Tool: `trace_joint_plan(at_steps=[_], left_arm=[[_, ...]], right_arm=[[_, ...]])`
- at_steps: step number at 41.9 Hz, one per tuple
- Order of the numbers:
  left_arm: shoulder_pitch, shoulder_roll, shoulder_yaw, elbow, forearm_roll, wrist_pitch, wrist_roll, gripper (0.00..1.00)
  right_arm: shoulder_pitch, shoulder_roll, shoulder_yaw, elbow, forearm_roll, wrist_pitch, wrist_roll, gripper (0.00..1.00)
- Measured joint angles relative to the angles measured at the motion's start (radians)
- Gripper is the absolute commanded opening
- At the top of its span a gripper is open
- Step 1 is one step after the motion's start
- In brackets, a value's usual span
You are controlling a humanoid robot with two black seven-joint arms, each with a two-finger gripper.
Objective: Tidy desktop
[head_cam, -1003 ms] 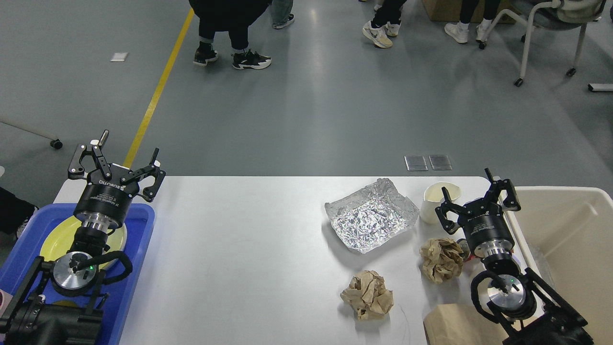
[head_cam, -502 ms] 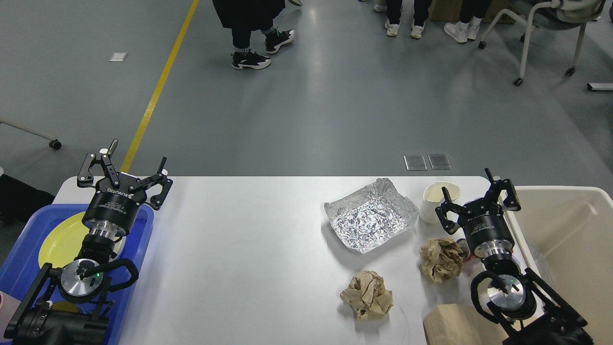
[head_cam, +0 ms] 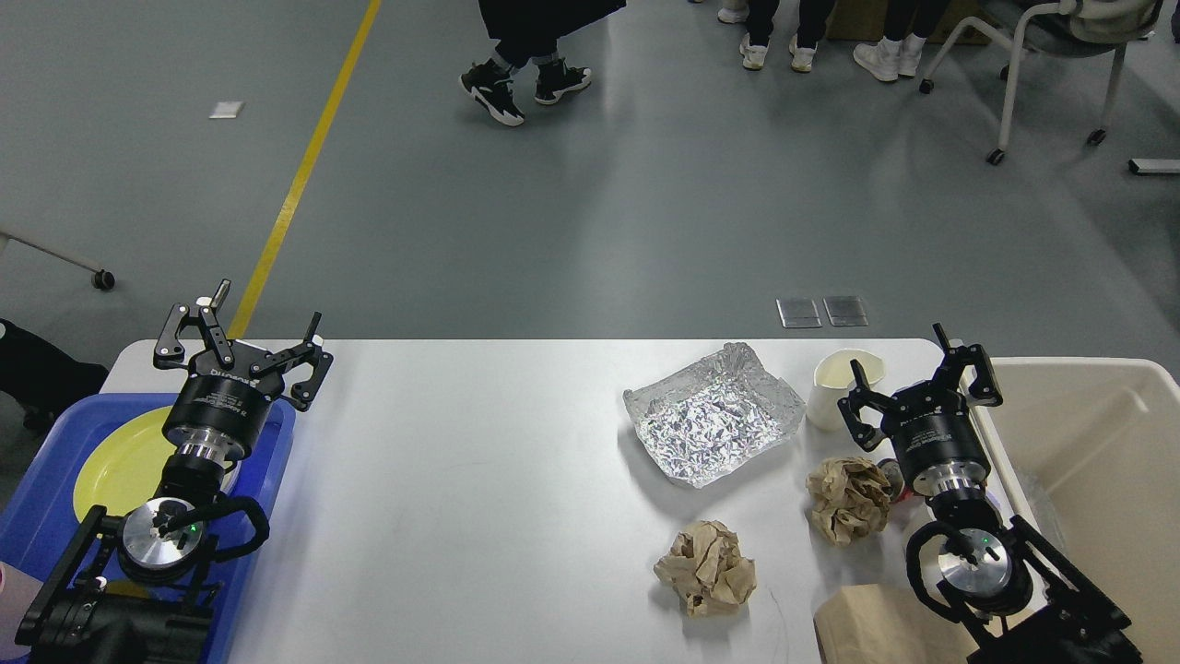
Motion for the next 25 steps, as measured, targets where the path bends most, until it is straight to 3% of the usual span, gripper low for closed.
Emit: trace_joint_plan(at_steps=[18,25], left_arm=[[0.001,-0.025,0.001,0.071,-0.003,-0.011,-0.002,0.96],[0.006,-0.045,-0.005,0.082,-0.015,-0.051,-0.036,0.96]], right_arm=[[0.0,0.0,0.0,0.0,0.0,0.0,0.0,1.0],[0.0,0.0,0.0,0.0,0.0,0.0,0.0,1.0]])
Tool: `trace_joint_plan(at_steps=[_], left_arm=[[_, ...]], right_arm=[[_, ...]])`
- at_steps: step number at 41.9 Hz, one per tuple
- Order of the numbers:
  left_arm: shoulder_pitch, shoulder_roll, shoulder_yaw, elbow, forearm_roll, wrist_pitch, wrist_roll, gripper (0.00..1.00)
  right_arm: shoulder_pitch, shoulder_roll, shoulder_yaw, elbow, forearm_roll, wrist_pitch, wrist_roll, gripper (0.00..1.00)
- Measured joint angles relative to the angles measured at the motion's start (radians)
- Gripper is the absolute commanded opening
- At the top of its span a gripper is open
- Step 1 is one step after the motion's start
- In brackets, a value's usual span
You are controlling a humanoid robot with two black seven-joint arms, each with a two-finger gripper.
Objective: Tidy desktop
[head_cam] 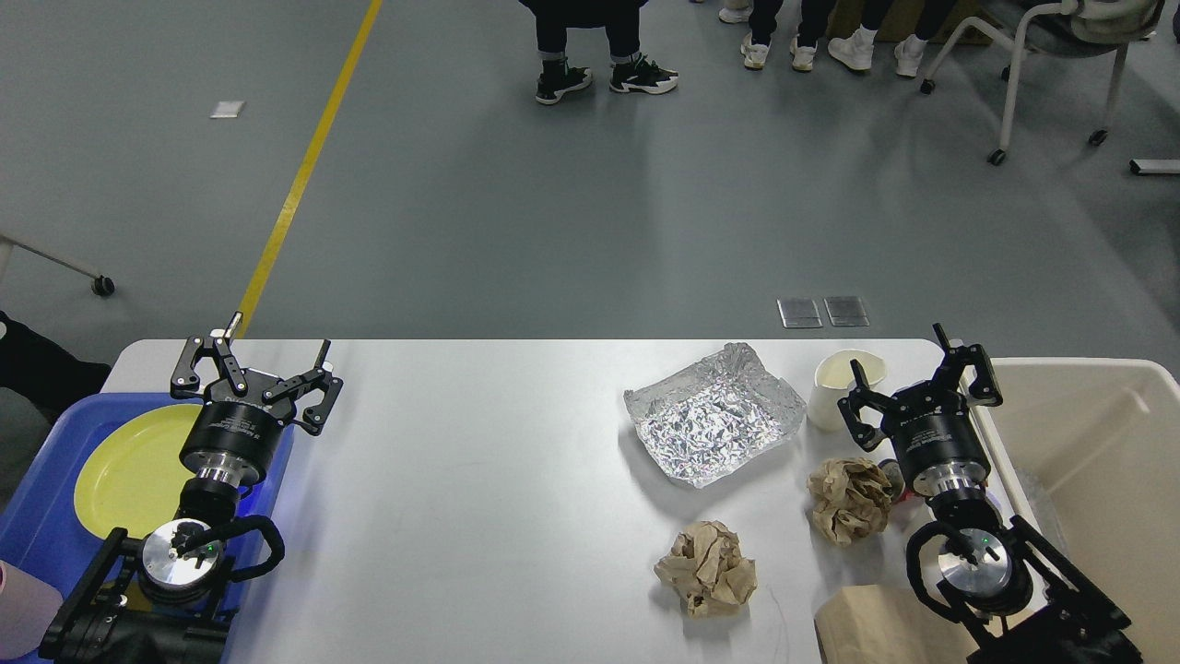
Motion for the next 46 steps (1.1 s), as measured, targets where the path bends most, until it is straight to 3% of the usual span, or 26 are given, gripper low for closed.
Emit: trace_joint_plan(at_steps=[8,46], left_arm=[[0.01,-0.008,0.006,0.044,0.012,-0.087,-0.094,0.96],[0.013,-0.006,0.008,0.049,-0.002,-0.102,-0.097,0.96]], right_arm=[[0.0,0.0,0.0,0.0,0.0,0.0,0.0,1.0],[0.0,0.0,0.0,0.0,0.0,0.0,0.0,1.0]])
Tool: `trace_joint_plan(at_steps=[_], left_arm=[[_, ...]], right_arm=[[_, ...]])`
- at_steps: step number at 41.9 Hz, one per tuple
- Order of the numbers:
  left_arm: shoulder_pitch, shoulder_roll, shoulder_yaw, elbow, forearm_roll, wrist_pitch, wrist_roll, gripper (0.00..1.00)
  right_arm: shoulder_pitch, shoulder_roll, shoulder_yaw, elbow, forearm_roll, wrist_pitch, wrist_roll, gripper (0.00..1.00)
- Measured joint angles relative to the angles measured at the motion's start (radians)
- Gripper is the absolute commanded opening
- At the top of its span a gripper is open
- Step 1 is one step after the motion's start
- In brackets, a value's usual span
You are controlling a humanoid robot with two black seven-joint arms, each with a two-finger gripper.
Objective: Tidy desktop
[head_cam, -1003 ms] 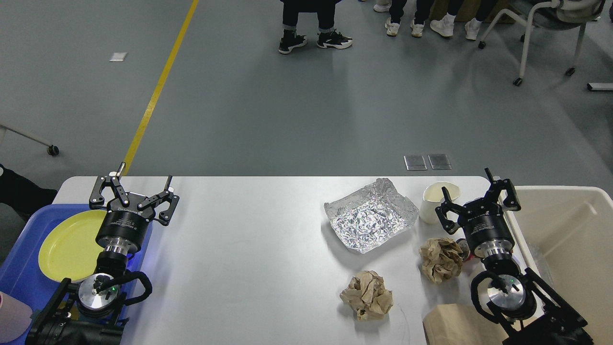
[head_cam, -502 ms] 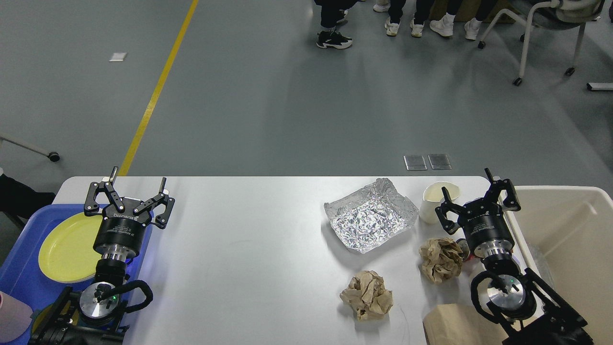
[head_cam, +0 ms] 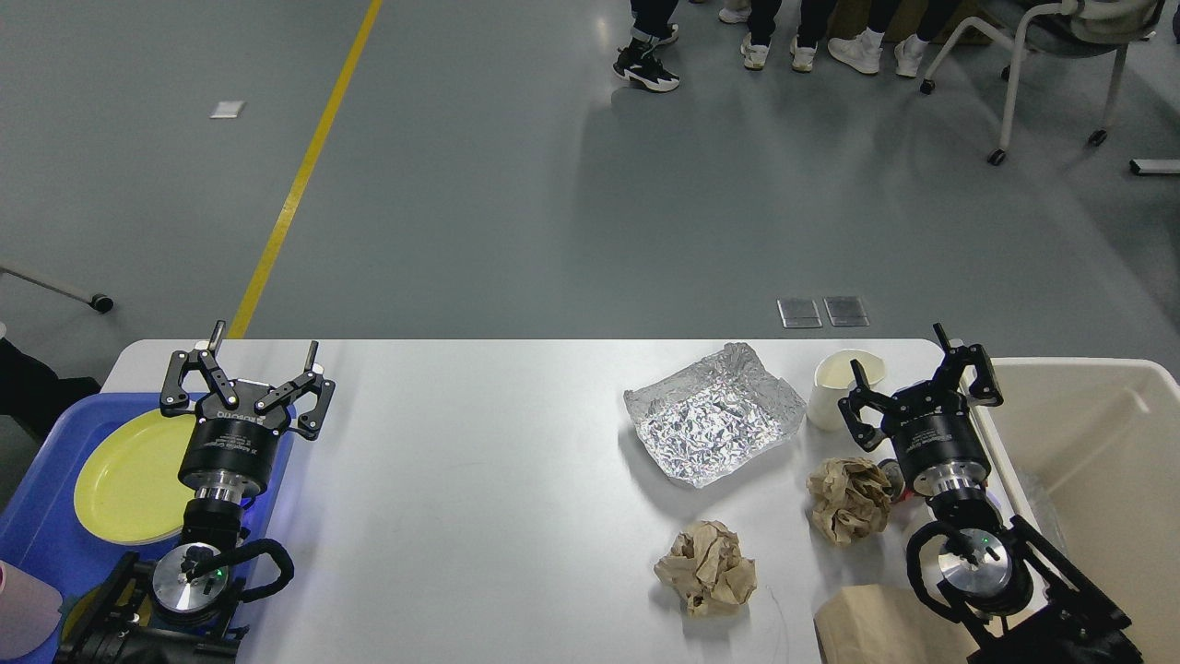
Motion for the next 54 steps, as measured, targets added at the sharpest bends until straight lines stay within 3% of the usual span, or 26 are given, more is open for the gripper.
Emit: trace_joint_plan(at_steps=[54], left_arm=[[0.0,0.0,0.0,0.0,0.0,0.0,0.0,0.96]], right_arm=[[-0.012,-0.039,0.069,0.006,0.078,-0.006,-0.003,1.0]])
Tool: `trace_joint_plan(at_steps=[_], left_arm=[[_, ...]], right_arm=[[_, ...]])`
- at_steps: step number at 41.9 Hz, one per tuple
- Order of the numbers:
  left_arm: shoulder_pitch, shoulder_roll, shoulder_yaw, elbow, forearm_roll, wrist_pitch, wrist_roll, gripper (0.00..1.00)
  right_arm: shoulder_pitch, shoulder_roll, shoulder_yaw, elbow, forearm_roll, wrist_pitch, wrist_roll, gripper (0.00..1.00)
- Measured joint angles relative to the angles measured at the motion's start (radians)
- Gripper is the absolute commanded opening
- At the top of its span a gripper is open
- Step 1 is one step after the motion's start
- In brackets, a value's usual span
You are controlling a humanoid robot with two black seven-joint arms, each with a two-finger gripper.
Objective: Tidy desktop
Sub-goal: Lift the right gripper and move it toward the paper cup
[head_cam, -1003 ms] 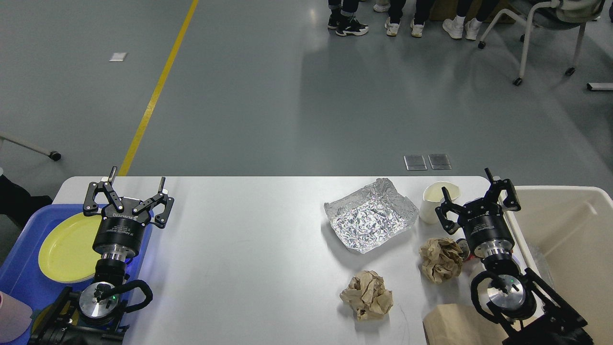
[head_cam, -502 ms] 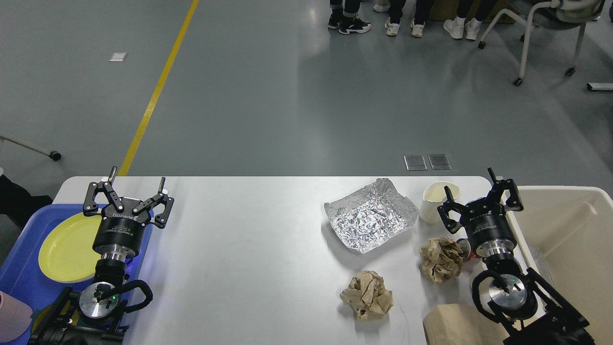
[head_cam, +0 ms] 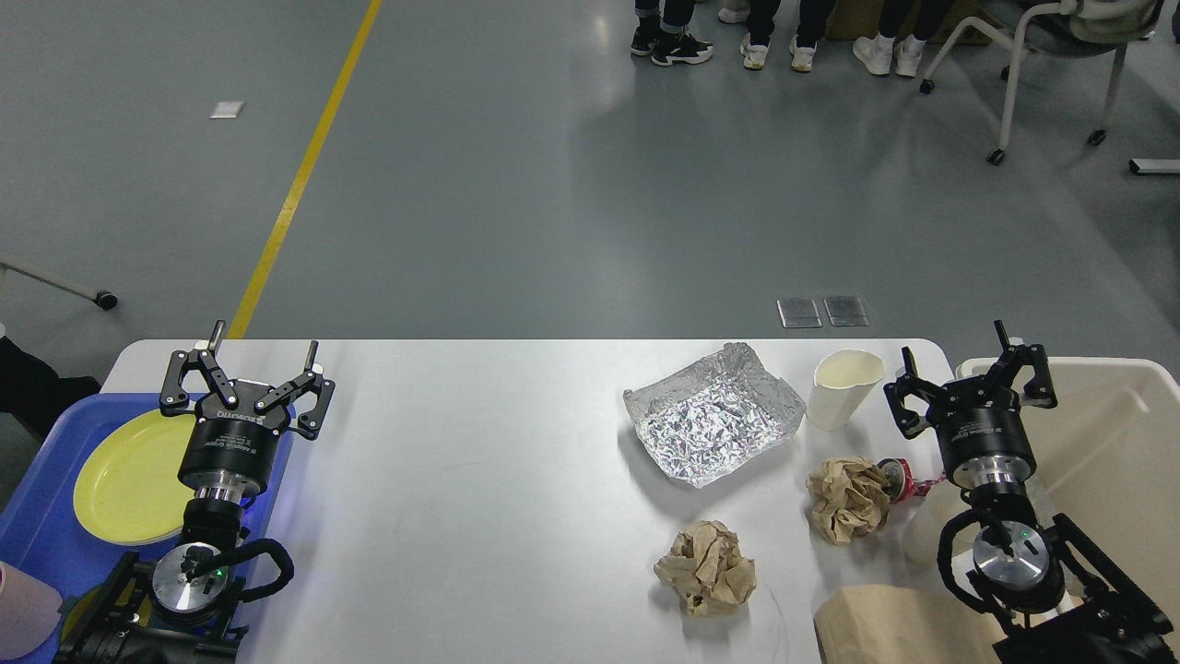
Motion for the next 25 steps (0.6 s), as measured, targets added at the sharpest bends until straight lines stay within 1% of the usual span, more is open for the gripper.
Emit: trace_joint_plan(at_steps=[8,17,25], left_arm=[[0.0,0.0,0.0,0.0,0.0,0.0,0.001,0.96],[0.0,0.0,0.0,0.0,0.0,0.0,0.001,0.96],[-0.001,0.0,0.0,0.0,0.0,0.0,0.001,0.96]], right_arm=[[0.005,-0.016,-0.095,-0.004,0.0,-0.004,-0.002,1.0],[0.013,-0.009,-0.109,-0.008,0.001,-0.027,-0.003,1.0],[0.011,-0.008,-0.112,0.0,0.002,-0.026,-0.005,1.0]])
